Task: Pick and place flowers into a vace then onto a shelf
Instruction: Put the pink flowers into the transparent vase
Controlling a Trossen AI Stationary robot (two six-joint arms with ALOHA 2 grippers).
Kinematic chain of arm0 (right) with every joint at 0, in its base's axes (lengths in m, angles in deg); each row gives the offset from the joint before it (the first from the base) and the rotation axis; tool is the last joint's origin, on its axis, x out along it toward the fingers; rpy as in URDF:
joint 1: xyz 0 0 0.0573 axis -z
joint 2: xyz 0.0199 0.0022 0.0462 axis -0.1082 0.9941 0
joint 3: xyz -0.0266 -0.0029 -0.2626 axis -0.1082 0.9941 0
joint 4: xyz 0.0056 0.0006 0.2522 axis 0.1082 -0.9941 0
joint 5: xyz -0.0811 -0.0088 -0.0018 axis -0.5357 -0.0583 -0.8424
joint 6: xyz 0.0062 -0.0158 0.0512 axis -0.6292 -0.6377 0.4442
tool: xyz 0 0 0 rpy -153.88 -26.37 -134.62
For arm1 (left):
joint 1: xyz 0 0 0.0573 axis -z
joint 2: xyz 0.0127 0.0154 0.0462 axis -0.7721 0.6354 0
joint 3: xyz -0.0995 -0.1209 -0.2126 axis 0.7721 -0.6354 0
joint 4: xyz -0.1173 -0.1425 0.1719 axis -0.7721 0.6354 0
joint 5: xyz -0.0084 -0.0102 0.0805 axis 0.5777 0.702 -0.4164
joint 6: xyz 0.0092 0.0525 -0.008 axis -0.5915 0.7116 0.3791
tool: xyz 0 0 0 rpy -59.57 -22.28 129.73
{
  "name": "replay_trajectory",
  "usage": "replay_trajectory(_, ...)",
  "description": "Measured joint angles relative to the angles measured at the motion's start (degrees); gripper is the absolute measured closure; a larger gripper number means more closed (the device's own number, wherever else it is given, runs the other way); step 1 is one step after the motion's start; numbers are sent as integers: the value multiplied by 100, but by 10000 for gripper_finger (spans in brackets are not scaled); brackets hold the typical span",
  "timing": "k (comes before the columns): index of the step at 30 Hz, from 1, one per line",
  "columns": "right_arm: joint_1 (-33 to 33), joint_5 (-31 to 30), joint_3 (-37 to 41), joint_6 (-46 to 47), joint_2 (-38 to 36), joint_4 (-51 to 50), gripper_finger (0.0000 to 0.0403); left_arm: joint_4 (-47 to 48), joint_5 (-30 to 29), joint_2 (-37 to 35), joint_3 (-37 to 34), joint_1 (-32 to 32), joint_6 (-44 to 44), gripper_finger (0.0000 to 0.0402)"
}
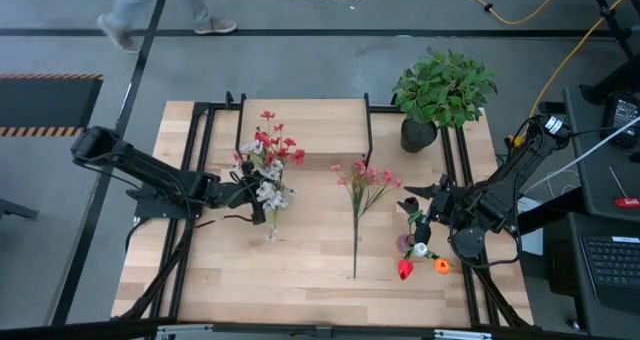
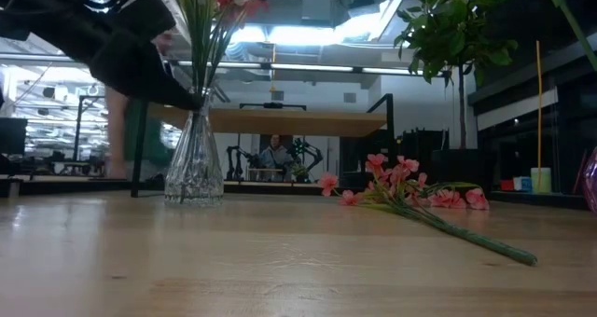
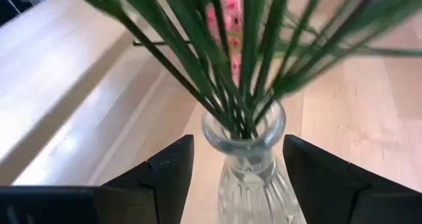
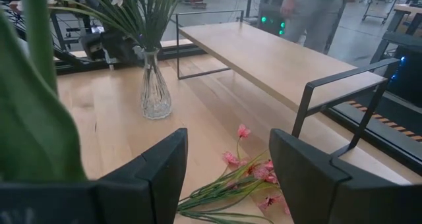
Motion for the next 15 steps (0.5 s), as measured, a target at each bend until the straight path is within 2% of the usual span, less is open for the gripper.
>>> replay_trajectory(15, 0, 0, 0, -7, 0, 0, 186, 1150, 295, -1325, 0, 7, 195, 175)
